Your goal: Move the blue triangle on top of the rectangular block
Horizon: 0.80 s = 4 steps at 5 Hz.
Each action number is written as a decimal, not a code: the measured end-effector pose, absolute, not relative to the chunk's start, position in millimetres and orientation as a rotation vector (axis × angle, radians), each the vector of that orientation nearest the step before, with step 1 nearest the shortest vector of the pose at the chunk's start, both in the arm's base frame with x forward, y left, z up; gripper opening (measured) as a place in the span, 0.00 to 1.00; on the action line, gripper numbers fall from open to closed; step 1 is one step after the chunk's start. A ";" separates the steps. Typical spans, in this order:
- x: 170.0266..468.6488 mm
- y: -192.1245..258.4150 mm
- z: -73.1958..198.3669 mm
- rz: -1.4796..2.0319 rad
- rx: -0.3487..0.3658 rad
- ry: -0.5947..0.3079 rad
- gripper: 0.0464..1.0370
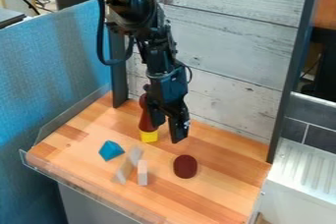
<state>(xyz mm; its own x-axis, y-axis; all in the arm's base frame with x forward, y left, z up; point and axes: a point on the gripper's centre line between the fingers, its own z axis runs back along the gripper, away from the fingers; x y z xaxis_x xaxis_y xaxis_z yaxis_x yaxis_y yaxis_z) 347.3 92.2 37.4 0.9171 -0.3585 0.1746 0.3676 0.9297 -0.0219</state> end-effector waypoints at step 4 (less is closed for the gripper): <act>328.5 124.4 19.5 -0.268 -0.046 -0.129 0.96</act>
<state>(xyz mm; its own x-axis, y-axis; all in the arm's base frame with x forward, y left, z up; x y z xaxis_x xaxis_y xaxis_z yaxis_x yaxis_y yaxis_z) 328.5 124.4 19.5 0.9561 -0.2611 0.1330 0.2670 0.9633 -0.0285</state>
